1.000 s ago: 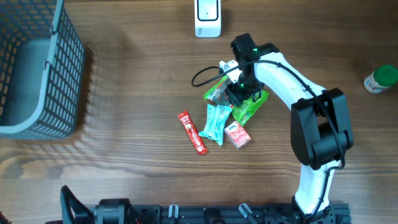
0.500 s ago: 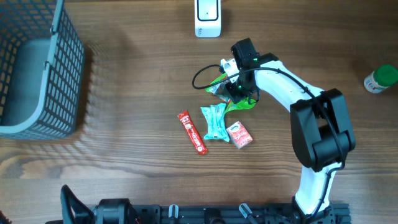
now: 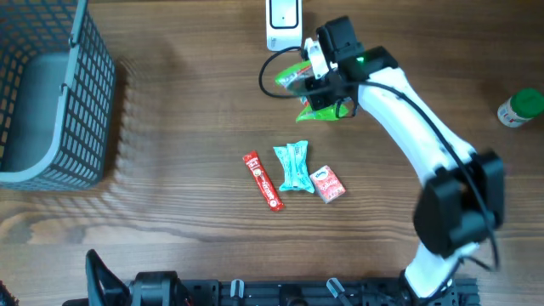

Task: Scan the item barcode
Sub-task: 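Lift the green snack bag and hold it at the scanner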

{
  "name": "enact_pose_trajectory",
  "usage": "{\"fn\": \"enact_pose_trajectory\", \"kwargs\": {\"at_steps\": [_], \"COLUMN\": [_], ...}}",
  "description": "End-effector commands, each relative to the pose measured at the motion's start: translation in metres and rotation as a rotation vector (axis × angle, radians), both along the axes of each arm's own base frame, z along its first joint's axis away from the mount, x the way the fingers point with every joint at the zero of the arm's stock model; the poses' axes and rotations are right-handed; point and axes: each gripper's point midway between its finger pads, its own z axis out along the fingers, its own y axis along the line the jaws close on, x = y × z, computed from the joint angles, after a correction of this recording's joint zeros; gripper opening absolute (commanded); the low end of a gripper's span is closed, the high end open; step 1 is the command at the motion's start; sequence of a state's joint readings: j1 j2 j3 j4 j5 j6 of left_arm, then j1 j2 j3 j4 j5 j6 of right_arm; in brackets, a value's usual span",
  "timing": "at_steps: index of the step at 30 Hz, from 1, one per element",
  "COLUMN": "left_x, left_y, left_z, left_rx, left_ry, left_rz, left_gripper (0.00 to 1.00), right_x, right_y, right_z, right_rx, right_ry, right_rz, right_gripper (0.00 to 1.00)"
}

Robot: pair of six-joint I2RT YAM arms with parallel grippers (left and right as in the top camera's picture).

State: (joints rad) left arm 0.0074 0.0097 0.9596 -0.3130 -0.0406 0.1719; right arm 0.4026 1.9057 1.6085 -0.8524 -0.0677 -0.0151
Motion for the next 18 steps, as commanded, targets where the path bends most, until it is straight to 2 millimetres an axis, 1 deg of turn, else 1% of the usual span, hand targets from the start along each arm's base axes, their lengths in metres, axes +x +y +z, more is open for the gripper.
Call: {"fn": "enact_pose_trajectory", "kwargs": {"at_steps": [1,4,7,13,18], "left_x": [-0.004,-0.004,-0.004,-0.006,-0.009], "left_y": [0.003,0.003,0.003,0.003,0.003], "left_z": [0.002,0.002,0.002,0.005,0.009], "left_rx": [0.003,0.002,0.002,0.002,0.002], "left_ry": [-0.015,-0.015,-0.016,-0.028,-0.05], "left_rz": [0.017,0.017,0.017,0.017,0.017], "left_gripper": [1.0,1.0,1.0,1.0,1.0], "right_x": [-0.003,-0.018,-0.028,-0.043,-0.046], "right_y": [0.002,0.012,0.025,0.041,0.046], "right_z": [0.077,0.101,0.111,0.111,0.11], "right_rx": [-0.078,-0.138,-0.181,-0.187,-0.141], "right_ry": [-0.224,-0.304,-0.358,-0.362,-0.345], "right_rz": [-0.037,-0.019,0.002,-0.011,-0.052], "right_gripper": [0.04,0.04,0.04,0.04,0.04]}}
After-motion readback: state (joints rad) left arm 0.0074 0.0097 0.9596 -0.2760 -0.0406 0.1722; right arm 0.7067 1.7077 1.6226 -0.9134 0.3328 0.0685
